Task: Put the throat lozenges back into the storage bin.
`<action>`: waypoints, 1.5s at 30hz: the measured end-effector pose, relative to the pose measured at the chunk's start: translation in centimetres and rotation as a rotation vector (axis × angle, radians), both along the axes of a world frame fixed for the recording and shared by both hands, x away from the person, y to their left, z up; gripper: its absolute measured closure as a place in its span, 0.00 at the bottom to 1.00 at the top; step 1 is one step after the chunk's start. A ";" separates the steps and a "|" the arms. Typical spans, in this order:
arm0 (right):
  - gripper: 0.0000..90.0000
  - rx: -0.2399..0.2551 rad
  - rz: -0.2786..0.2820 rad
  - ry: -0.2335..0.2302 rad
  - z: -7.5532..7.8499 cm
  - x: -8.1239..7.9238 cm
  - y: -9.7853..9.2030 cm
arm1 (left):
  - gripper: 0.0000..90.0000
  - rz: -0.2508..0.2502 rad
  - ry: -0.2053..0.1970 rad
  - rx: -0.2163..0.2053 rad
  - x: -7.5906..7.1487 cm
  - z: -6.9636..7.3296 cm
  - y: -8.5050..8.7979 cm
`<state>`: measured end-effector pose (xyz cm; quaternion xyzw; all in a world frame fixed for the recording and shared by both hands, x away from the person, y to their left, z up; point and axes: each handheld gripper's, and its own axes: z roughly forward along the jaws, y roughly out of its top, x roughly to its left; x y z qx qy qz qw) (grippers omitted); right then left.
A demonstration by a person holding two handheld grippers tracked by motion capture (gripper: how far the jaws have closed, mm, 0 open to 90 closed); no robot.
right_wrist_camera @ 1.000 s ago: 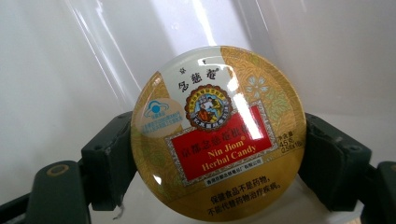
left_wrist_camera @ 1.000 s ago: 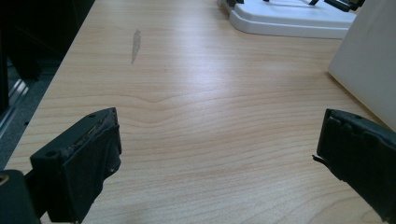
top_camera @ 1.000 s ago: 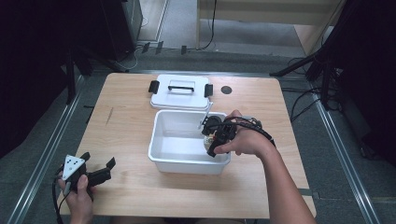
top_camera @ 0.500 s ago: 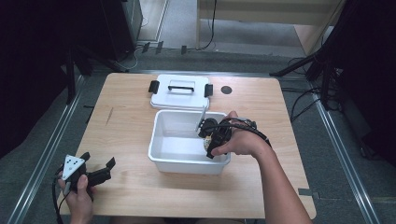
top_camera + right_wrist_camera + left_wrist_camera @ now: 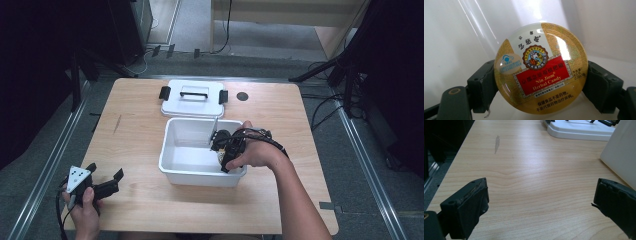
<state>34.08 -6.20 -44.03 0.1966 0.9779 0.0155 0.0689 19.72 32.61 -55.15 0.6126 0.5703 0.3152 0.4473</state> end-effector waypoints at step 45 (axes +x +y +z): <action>0.51 0.240 -0.128 -0.034 7.6 -0.6 -4.8 | 0.00 -0.001 -0.001 0.002 0.0 0.0 0.0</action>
